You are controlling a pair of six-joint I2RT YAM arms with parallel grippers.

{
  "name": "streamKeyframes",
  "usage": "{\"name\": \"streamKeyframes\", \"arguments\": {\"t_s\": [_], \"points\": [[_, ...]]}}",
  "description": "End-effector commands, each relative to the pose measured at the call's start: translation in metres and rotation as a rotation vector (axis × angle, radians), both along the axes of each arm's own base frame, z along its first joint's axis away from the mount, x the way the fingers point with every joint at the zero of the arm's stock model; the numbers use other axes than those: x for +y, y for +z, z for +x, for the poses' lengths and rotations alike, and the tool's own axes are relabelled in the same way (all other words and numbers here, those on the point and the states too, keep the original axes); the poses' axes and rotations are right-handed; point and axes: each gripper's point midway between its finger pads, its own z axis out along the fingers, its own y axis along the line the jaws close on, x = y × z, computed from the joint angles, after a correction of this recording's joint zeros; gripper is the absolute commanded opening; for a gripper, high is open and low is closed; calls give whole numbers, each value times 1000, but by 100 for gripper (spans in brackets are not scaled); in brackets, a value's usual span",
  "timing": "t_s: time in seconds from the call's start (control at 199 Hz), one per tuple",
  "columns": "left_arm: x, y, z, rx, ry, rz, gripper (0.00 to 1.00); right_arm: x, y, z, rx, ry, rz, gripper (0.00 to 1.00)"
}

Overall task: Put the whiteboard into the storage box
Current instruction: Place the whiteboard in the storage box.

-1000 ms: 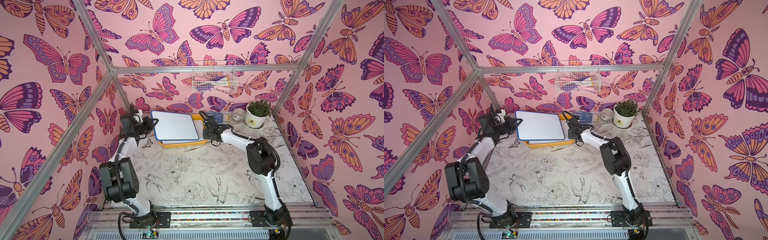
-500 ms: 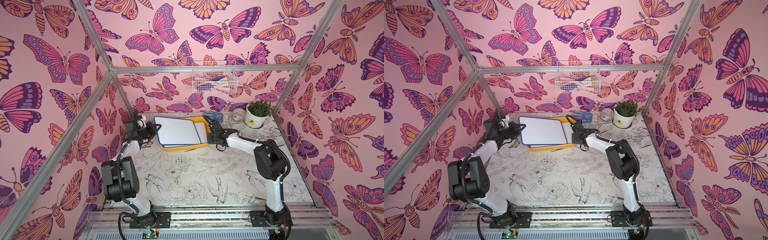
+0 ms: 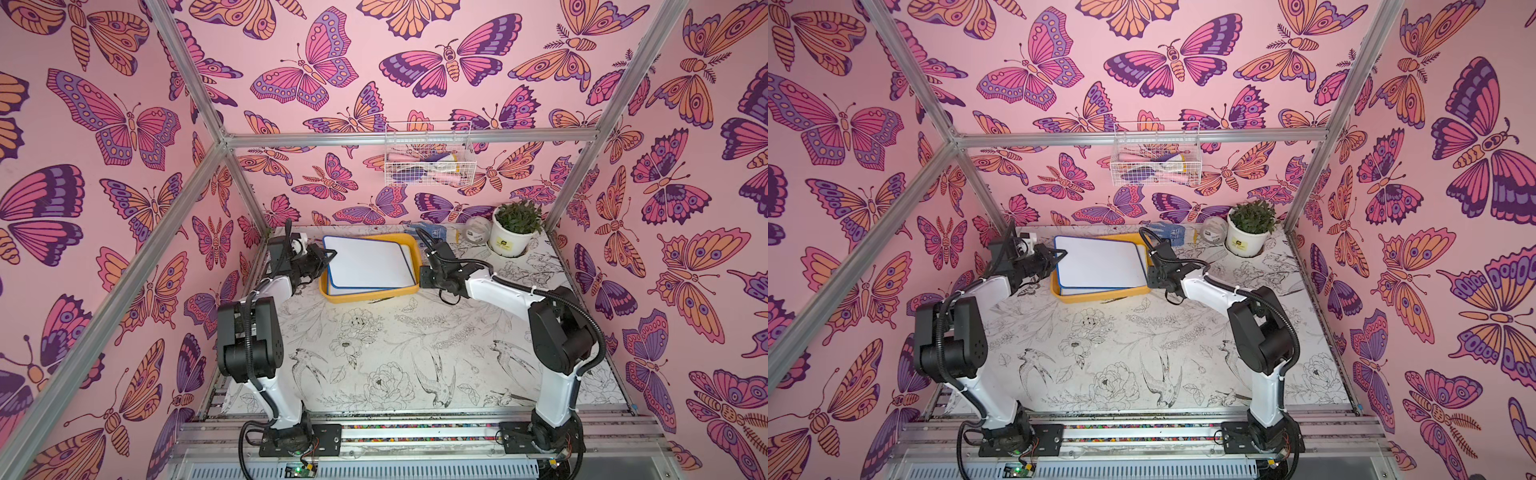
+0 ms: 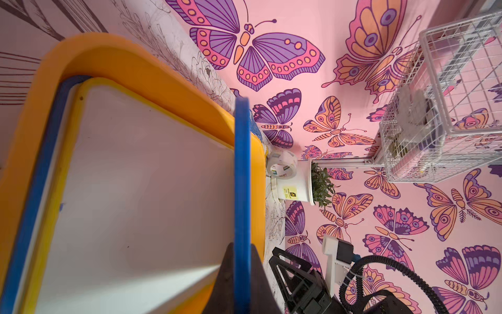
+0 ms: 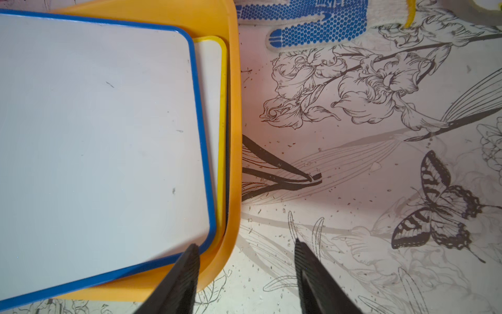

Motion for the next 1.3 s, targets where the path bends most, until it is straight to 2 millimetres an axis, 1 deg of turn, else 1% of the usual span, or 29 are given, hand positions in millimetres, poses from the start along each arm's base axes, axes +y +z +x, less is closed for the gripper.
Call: {"name": "streamKeyframes", "arguments": {"t_s": [0.0,0.095,0.186,0.371,0.436,0.502,0.537,0.617,0.818,0.968,1.053,1.159,1.299], "points": [[-7,4,8,-34,-38,2,5,-4,12,-3,-20,-16,34,59],[-8,-1,11,-17,-40,10,8,-10,15,-6,-37,-34,42,60],[-7,-5,14,-2,-40,29,15,-14,19,-11,-58,-48,64,62],[-6,-18,17,46,-38,58,25,-23,27,-17,-80,-73,95,62],[-7,-21,18,59,-41,62,29,-25,30,-19,-86,-76,102,63],[-8,-25,18,74,-39,71,36,-25,32,-21,-87,-75,108,63],[-9,-25,18,77,-43,76,40,-27,31,-22,-84,-81,111,63],[-9,-28,19,94,-53,99,45,-28,32,-25,-85,-83,126,64],[-1,-38,18,154,-48,186,55,-34,28,-31,-87,-94,126,64],[6,-44,19,189,-41,257,69,-34,24,-31,-79,-77,99,65],[11,-48,18,216,-46,302,73,-34,23,-30,-77,-75,93,65],[12,-55,20,242,-56,317,74,-33,23,-30,-74,-69,92,65],[7,-59,25,254,-61,334,75,-33,20,-32,-67,-66,84,66]]}}
